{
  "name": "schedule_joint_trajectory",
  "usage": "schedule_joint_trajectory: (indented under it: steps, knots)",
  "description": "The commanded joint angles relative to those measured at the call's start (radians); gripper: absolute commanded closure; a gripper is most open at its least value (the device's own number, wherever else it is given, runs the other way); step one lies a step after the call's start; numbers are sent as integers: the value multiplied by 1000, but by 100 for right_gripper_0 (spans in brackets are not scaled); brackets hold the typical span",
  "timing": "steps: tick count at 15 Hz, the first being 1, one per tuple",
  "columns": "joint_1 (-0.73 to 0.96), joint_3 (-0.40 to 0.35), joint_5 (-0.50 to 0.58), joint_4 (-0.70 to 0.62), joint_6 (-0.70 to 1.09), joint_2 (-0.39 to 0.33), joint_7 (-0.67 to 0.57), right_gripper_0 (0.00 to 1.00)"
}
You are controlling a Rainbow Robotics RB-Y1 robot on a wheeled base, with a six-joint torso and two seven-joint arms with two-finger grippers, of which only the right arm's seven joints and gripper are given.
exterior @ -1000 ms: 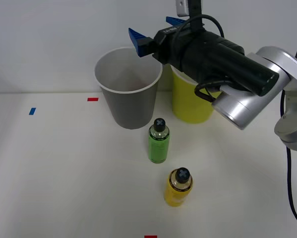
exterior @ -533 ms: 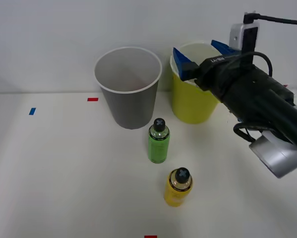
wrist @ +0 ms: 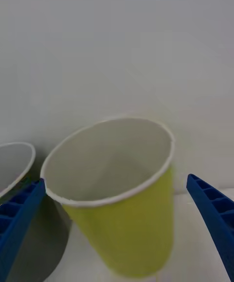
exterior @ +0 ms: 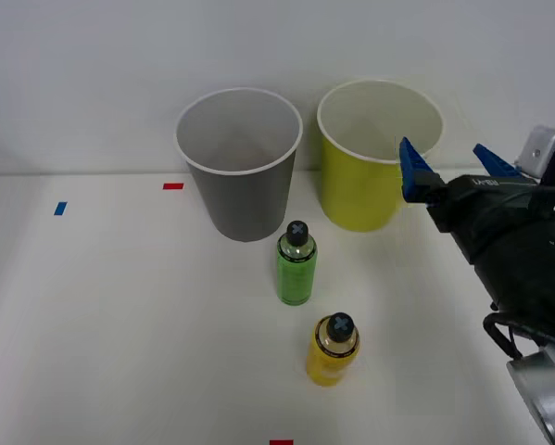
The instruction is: Put cans in the gray bin, plastic bottles in the light green bin
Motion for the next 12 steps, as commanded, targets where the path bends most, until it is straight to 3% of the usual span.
schedule_joint_trajectory:
  steps: [1, 6, 9, 12]
  knots:
    - [119, -5, 87, -2, -9, 145, 9, 0]
    - [334, -16, 133, 4, -187, 219, 37, 0]
    - [452, -56, 159, 148, -546, 276, 52, 0]
    - [563, -53, 248, 157, -652, 317, 66, 0]
